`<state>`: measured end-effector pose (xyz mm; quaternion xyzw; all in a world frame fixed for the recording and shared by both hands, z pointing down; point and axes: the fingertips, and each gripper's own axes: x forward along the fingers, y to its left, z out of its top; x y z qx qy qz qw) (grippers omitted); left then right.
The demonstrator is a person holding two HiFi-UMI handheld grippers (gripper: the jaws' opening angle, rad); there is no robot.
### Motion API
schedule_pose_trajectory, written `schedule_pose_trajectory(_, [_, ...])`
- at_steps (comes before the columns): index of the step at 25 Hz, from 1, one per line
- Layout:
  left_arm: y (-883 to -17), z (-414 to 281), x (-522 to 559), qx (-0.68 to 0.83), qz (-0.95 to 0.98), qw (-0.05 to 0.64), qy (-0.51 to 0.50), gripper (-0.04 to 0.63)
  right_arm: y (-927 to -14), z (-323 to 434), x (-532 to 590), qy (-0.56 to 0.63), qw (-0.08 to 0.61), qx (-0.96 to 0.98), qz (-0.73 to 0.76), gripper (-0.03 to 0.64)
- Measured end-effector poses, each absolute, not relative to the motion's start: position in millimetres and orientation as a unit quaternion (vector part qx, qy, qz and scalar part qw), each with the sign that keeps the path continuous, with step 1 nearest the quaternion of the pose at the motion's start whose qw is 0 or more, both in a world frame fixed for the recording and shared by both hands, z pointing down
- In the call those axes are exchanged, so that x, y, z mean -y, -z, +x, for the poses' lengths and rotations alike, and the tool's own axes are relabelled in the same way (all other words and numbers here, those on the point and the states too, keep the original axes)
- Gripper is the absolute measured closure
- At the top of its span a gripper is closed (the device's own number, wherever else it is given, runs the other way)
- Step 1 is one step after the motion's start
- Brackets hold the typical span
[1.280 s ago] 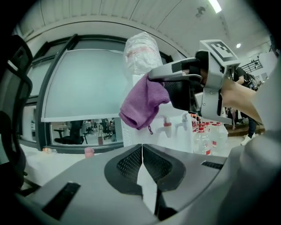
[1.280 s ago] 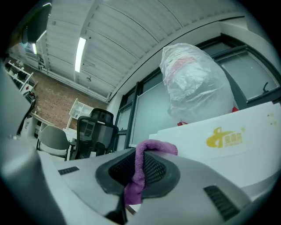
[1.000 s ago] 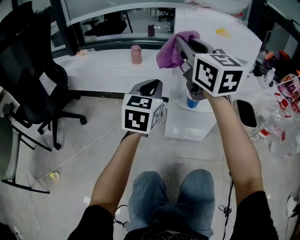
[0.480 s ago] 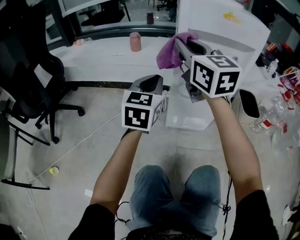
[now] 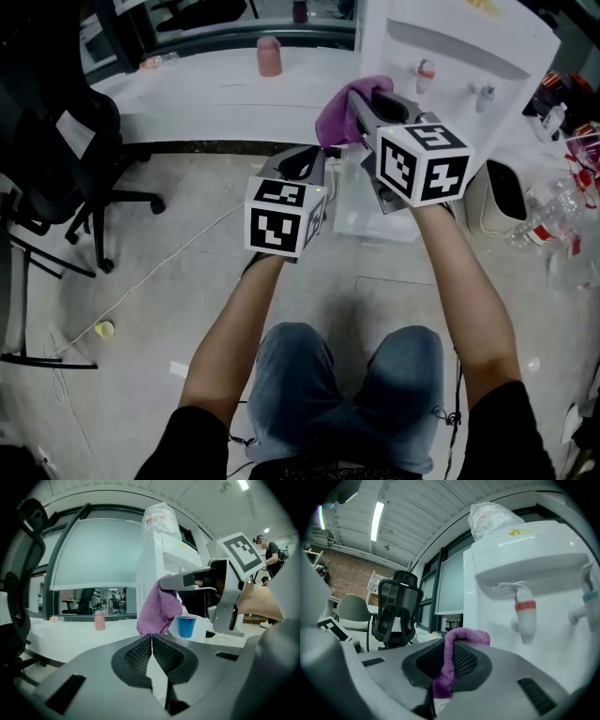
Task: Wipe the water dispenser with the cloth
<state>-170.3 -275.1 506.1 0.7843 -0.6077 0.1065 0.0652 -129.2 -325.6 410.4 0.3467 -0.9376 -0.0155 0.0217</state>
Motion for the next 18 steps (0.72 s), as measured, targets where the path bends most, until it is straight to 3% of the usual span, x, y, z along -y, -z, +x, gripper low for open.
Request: schedule_pose_trajectory(18, [-579.4, -170.4, 274.4, 0.608, 0.777, 0.093, -0.136, 0.568, -546.4, -140.5, 321.4, 0.010, 0.096, 0.938, 0.334, 0.584])
